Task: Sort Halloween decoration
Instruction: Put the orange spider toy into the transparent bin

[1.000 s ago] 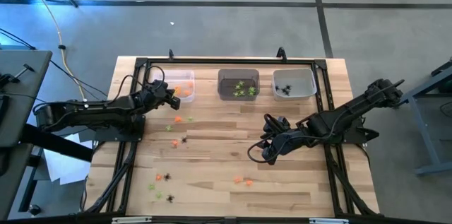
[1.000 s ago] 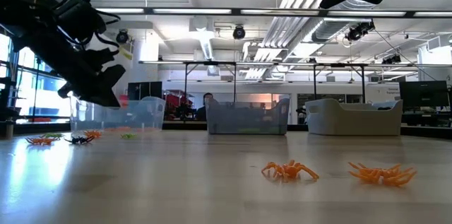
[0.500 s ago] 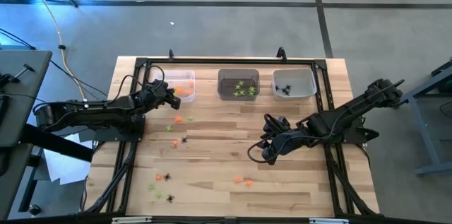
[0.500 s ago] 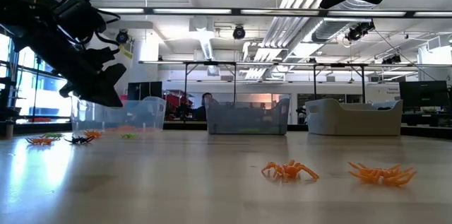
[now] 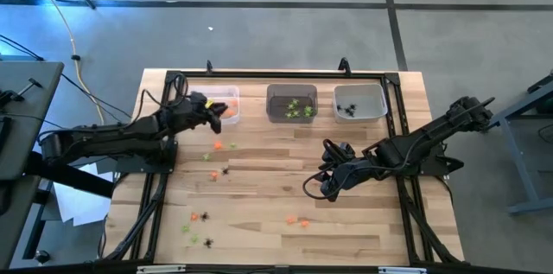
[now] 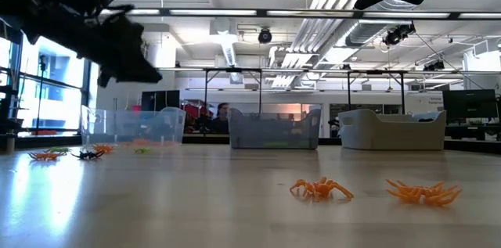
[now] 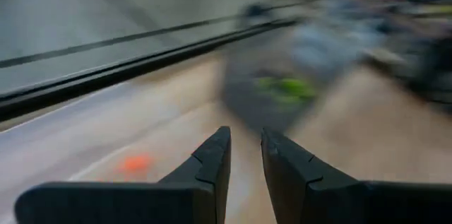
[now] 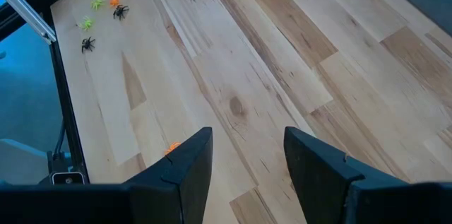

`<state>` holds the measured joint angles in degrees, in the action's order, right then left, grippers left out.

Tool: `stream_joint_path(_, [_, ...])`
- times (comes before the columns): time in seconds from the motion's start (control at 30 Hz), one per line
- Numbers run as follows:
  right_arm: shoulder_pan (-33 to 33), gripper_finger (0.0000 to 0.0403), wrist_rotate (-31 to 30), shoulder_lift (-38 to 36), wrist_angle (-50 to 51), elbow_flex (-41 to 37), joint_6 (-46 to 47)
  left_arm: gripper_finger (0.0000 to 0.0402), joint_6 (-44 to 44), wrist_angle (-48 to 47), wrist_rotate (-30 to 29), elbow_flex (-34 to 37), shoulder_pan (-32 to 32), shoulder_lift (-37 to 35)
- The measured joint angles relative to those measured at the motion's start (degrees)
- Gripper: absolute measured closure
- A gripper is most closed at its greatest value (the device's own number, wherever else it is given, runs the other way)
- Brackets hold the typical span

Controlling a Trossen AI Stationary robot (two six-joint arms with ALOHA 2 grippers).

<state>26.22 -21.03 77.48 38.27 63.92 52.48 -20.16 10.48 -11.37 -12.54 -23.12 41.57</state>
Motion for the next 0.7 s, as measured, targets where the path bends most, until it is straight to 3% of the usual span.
stream_joint_path(0.13, [0.0, 0.0231, 0.02, 0.02, 0.02, 0.0, -0.01, 0.0336, 2.72, 3.19, 7.7, -2.28, 5.09, -1.09])
stream_joint_path(0.33, [0.01, 0.0231, 0.01, 0.02, 0.02, 0.0, 0.0, 0.0332, 2.88, 4.32, 7.87, -5.63, 17.78, 3.41])
stream_joint_path(0.53, [0.0, 0.0231, 0.0, 0.02, 0.02, 0.0, -0.01, 0.0332, 5.12, 14.12, 2.72, -10.33, 32.05, 18.28])
stream_joint_path(0.7, [0.01, 0.0231, 0.01, 0.02, 0.02, 0.0, 0.01, 0.0332, 10.23, 16.52, -0.2, -18.04, 39.5, 34.29])
